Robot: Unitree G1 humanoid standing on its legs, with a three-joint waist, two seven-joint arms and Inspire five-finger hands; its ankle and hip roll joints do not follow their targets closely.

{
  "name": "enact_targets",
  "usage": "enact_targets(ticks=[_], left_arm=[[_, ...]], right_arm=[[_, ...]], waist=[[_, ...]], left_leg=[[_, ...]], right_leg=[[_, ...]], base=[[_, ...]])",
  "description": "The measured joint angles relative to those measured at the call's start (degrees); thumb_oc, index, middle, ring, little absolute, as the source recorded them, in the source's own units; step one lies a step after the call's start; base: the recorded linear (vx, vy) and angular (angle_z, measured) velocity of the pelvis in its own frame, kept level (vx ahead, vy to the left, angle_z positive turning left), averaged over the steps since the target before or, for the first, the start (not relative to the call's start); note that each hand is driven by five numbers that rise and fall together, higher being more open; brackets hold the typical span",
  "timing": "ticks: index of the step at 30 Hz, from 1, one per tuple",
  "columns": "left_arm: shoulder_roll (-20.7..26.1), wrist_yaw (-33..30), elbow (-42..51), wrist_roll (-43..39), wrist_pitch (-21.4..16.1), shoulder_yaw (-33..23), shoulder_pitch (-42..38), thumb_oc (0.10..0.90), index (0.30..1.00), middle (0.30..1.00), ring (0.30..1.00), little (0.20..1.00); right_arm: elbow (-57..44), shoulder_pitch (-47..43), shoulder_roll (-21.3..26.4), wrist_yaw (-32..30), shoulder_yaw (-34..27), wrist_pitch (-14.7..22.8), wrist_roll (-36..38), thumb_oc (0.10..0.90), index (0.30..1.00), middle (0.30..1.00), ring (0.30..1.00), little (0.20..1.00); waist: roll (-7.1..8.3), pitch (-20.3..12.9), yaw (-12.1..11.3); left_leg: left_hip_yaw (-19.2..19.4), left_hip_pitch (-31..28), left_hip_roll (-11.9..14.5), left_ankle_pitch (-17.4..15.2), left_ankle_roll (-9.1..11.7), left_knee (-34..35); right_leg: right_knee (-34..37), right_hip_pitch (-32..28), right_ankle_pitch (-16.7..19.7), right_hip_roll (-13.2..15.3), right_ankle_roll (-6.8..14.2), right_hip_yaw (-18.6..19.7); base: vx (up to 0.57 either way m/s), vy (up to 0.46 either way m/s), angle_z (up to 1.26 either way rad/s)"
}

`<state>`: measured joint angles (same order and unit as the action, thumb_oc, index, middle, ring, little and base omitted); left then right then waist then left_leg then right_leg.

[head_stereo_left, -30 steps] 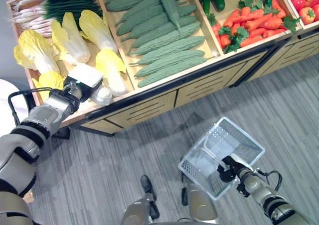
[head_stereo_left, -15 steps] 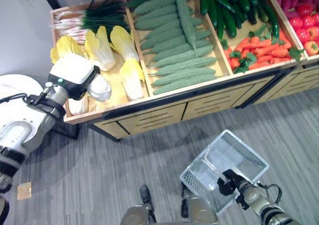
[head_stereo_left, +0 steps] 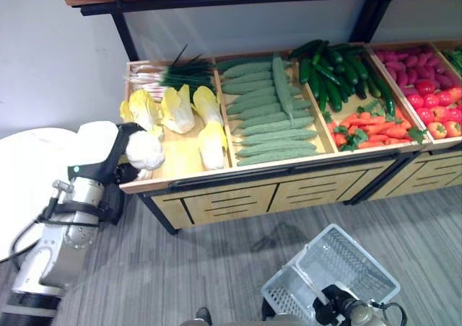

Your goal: Get the vegetables into the basket

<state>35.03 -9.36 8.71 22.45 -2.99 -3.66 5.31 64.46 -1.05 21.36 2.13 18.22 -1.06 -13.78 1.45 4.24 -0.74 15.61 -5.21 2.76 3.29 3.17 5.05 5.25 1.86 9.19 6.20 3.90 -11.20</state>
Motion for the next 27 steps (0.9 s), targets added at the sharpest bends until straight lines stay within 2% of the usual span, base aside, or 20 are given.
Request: enact_targets(ticks=[3,5,11,24,27], left_arm=[[0.26,2.56,0.10,-3.89,-0.39,1.36,1.35,0.400,0.300,0.300,0.300,0.300],[-2.34,3.88,0.62,-9.33,-0.46,1.58,2.66,0.400,0.300,0.300,0.300,0.300],[-3.06,6.91,0.81,-16.30,-0.51,3.90,3.49,0.400,0.300,0.300,0.300,0.300],[-2.78,8.25,2.54,-21.19,-0.51,4.20,3.44,0.400,0.300,0.300,0.300,0.300],[-2.77,8.34,2.55,-21.41,-0.51,4.21,3.37,0.400,0.300,0.300,0.300,0.300]], right_arm=[[-0.04,-0.16,-0.11,-0.05,-0.03,0.02,0.02,0.400,0.300,0.300,0.300,0.300],[0.06,0.12,-0.21,-0.12,-0.34,0.01,0.15,0.400,0.300,0.300,0.300,0.300],[0.79,0.09,-0.39,-0.72,-0.53,-0.03,0.27,0.400,0.300,0.300,0.300,0.300],[1.58,0.75,-0.65,-1.51,-0.59,-0.02,0.64,0.400,0.300,0.300,0.300,0.300],[1.42,1.60,-0.67,-1.74,-3.19,0.12,0.82,0.400,0.300,0.300,0.300,0.300]], waist=[[0.08,-0.21,0.22],[0.04,-0.37,0.23],[0.02,-0.40,0.12],[0.03,-1.77,0.41],[0.11,-1.82,0.78]], left_leg=[[-0.02,0.02,0.03,-0.13,-0.10,0.00],[-0.02,-0.21,-0.02,-0.11,-0.13,0.02],[-0.02,-0.42,-0.04,-0.08,-0.20,0.00],[-0.15,-0.85,-0.16,-0.27,-0.38,0.01],[-0.13,-0.96,-0.55,-0.39,-0.58,0.01]], right_leg=[[0.01,0.04,0.01,0.00,0.02,0.06],[0.01,-0.18,0.04,0.01,0.05,0.12],[0.01,-0.44,0.09,-0.01,0.05,0.11],[0.01,-0.90,0.00,0.07,0.15,0.06],[-0.02,-0.94,0.10,0.33,0.29,0.26]], base=[[0.00,0.000,0.00],[0.00,0.000,0.00],[0.00,0.000,0.00],[0.00,0.008,0.00],[0.00,0.061,-0.02]])
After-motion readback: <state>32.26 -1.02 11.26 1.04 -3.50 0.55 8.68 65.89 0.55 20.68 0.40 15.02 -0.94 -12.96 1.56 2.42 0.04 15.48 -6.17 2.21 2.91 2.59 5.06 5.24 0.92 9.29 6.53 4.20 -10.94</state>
